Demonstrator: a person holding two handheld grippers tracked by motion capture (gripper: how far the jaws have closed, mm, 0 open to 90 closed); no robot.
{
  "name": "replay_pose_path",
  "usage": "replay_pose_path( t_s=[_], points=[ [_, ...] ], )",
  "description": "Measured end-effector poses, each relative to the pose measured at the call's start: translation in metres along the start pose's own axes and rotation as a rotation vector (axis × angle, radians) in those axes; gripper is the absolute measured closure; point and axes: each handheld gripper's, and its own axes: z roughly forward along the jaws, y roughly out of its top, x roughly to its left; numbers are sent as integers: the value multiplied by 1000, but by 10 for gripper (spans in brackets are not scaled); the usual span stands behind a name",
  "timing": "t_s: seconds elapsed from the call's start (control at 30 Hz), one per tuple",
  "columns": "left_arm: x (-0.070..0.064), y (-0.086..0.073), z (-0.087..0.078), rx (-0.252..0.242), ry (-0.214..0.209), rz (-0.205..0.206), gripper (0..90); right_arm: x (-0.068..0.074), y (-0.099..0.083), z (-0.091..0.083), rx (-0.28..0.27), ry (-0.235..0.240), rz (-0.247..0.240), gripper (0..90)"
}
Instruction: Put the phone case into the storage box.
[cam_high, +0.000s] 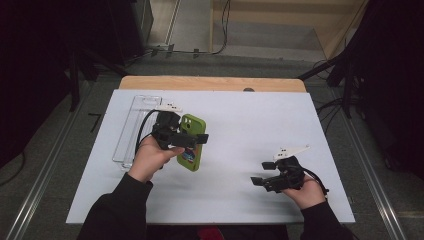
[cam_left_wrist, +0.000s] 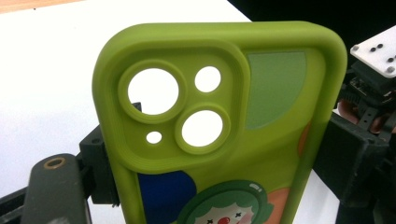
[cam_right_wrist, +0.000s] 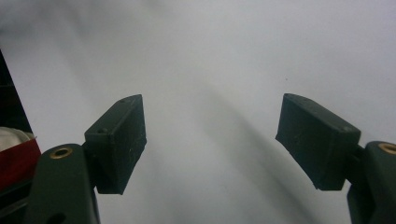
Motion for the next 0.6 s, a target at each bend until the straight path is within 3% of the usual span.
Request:
replay_pose_path(
  t_s=[0.37, 0.6],
  points=[
    [-3, 8, -19, -4, 19, 21, 176, -2, -6, -7, -9, -8, 11, 222],
    [4, 11, -38, -39, 41, -6, 176, -2, -9, -11, -18, -13, 14, 222]
  ],
)
